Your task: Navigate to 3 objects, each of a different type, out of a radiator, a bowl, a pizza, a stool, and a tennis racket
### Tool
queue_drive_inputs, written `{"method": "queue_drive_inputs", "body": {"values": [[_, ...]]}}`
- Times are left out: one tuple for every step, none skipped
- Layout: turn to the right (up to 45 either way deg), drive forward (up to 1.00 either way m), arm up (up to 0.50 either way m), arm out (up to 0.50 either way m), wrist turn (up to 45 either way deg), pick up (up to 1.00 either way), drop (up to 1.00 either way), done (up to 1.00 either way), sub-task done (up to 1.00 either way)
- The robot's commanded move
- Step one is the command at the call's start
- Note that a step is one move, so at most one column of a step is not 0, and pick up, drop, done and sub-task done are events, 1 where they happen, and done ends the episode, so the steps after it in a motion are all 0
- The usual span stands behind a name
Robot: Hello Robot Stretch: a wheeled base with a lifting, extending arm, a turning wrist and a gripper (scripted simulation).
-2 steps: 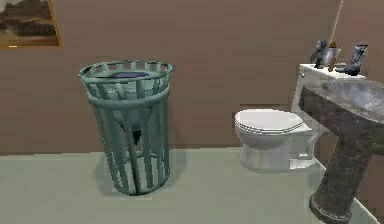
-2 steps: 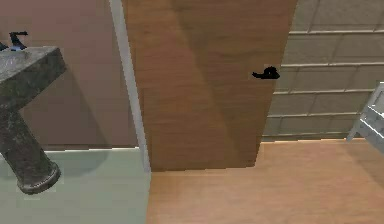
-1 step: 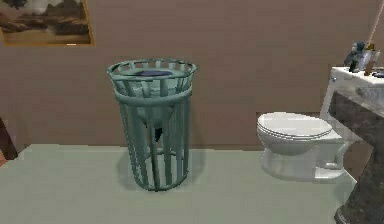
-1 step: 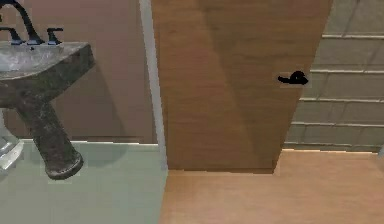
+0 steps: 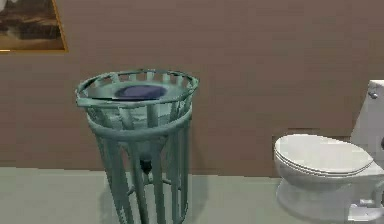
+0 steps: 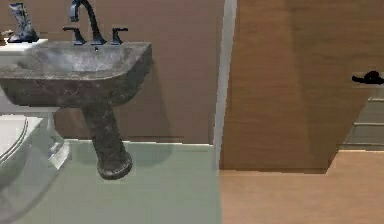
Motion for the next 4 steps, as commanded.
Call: {"method": "queue_drive_inputs", "body": {"values": [[-39.0, 0.00, 0.00, 0.00, 0.0, 0.00, 0.00, 0.00, 0.00], [0.0, 0.05, 0.00, 0.00, 0.0, 0.00, 0.00, 0.00, 0.00], [-24.0, 0.00, 0.00, 0.00, 0.0, 0.00, 0.00, 0.00, 0.00], [0.0, 1.00, 0.00, 0.00, 0.0, 0.00, 0.00, 0.00, 0.00]]}}
